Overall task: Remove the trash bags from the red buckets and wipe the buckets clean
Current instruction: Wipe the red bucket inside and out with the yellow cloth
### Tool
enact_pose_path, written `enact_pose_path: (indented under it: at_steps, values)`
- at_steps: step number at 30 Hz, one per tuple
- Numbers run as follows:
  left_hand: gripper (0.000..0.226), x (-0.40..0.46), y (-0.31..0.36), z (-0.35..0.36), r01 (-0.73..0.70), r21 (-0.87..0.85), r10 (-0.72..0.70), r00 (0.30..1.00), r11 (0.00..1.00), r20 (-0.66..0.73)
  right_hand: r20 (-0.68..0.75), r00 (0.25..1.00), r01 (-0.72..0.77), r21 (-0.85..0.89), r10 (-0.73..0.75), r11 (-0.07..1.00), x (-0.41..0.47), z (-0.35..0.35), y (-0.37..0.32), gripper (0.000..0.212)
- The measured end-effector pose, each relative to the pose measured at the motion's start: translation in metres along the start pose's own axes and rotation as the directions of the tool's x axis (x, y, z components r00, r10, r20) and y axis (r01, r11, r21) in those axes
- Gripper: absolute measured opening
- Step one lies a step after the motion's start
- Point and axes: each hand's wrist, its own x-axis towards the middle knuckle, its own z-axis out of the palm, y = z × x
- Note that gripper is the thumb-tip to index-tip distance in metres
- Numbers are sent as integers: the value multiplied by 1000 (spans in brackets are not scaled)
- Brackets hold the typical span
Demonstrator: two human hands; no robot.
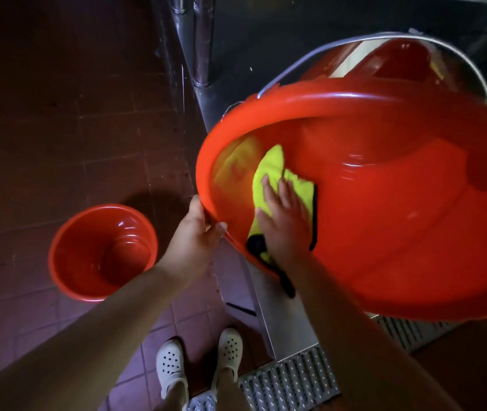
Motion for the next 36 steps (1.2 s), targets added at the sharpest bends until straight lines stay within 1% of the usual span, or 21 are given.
enact_pose_path:
  at_steps: [1, 4, 5, 8, 11, 15, 18, 20, 21, 23, 24, 26, 28, 30, 33, 36]
  values:
    - [40, -1, 1, 0, -12, 11, 12, 1000, 1000, -2, -5, 1000, 27, 17, -27, 999, -17, 2, -9, 62]
    - [37, -3, 7, -2, -57, 74, 58, 998, 996, -10, 41, 996, 82, 55, -85, 995, -46, 2, -19, 59]
    - [35, -2, 9, -4, -66, 97, 67, 998, 993, -9, 56, 993, 102, 75, -106, 992, -45, 1, -17, 58]
    - [28, 4, 18, -16, -80, 138, 84, 996, 987, -22, 23, 988, 148, 94, -151, 984, -19, -2, 1, 57]
    - [25, 9, 30, -30, -145, 151, 145, 989, 978, 11, 21, 996, 85, 54, -86, 995, 16, -8, 24, 59]
    - [33, 11, 45, -38, -261, 253, 259, 965, 931, 45, 102, 990, -87, -53, 92, 995, 65, -21, 60, 54]
    - [31, 13, 47, -35, -290, 205, 292, 956, 935, 23, 167, 963, -195, -106, 211, 975, 87, -27, 75, 54]
    - [31, 12, 38, -28, -250, 129, 255, 967, 960, -23, 183, 952, -227, -126, 247, 966, 91, -26, 76, 55]
    - [32, 11, 30, -23, -197, 95, 201, 979, 976, -35, 184, 949, -234, -129, 255, 964, 91, -25, 75, 55]
    - [30, 6, 12, -10, -64, 29, 64, 998, 998, 21, 182, 948, -244, -109, 261, 964, 90, -24, 71, 56]
    - [30, 1, 4, -4, -15, -6, 15, 998, 1000, 63, 177, 950, -245, -87, 257, 965, 88, -23, 69, 57]
    - [37, -6, -3, 5, 21, -105, -11, 995, 994, 97, 150, 958, -244, -29, 245, 969, 77, -18, 59, 59]
    - [36, -12, -2, 9, 13, -168, -2, 998, 986, 66, 87, 978, -189, 10, 187, 982, 55, -11, 44, 62]
    - [32, -13, -1, 10, 2, -184, 4, 999, 983, 33, 31, 995, -93, 28, 92, 995, 25, -5, 24, 71]
    - [26, -10, -2, 9, -28, -140, 30, 999, 990, 17, 41, 999, -17, 98, 13, 995, -19, -2, -3, 71]
    - [27, -8, 5, 3, -110, -13, 111, 994, 994, 14, 92, 995, 24, 172, -40, 985, -39, -5, -9, 67]
